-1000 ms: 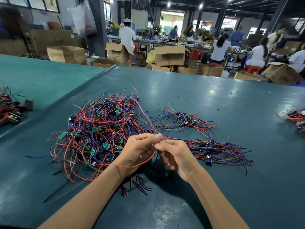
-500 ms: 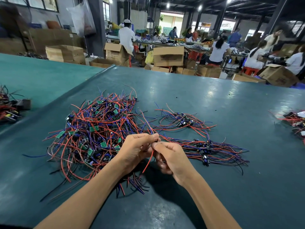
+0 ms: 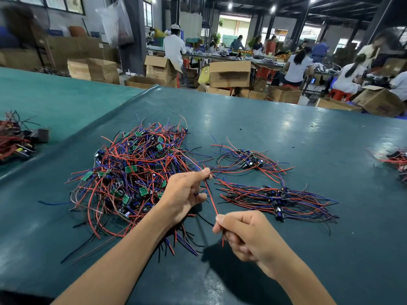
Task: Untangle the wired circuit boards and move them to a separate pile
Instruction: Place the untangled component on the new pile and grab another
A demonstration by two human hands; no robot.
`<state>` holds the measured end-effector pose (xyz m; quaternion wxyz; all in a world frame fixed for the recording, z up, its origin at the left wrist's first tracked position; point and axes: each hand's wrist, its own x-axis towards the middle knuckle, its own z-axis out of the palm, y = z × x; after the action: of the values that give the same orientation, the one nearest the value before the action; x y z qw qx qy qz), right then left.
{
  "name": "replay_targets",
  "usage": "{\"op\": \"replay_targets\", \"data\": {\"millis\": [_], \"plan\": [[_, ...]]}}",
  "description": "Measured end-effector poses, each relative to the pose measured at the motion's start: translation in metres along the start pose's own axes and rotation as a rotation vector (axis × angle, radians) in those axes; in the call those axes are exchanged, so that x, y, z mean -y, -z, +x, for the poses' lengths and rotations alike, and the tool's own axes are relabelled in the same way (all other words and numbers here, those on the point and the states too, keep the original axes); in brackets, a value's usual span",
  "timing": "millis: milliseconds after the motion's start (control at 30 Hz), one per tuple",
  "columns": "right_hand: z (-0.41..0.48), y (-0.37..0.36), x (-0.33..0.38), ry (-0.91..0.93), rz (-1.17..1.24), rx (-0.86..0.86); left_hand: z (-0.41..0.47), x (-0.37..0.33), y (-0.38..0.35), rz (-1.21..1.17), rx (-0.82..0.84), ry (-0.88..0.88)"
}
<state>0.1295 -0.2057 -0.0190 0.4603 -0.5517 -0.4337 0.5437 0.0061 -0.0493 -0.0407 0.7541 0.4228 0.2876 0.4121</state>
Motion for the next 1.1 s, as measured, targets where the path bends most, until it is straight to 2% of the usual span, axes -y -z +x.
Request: {"op": "replay_targets", "data": {"millis": [133,267,467,567,667,767,900,967,1100], "plan": [[-0.015,0.010,-0.002,-0.044,-0.015,0.005,-0.002,0.002,-0.001,0.069,0.022,-0.006],[-0.025,0.020,0.001,-0.077,-0.066,0.078,0.000,-0.002,0.001,0.017,-0.011,-0.016],[-0.022,0.025,0.007,-0.171,-0.153,0.124,-0.001,-0.001,0.000,0.061,-0.008,-0.012],[-0.018,0.030,0.018,-0.241,-0.241,0.147,-0.003,-0.002,-0.001,0.077,-0.002,-0.024],[-0.011,0.040,0.040,-0.262,-0.426,0.063,-0.005,-0.003,-0.001,0.081,-0.002,-0.033],[0.005,0.044,0.061,-0.091,-0.450,-0.050,-0.006,-0.004,-0.001,0.074,0.019,-0.032],[0.040,0.028,0.066,0.203,-0.136,-0.192,-0.009,-0.006,-0.003,0.003,0.086,-0.016],[0.058,0.017,0.060,0.260,-0.021,-0.224,-0.010,-0.009,-0.004,-0.056,0.099,0.009],[0.076,0.000,0.028,0.353,0.056,-0.296,-0.011,-0.010,-0.004,-0.154,0.068,0.052]]}}
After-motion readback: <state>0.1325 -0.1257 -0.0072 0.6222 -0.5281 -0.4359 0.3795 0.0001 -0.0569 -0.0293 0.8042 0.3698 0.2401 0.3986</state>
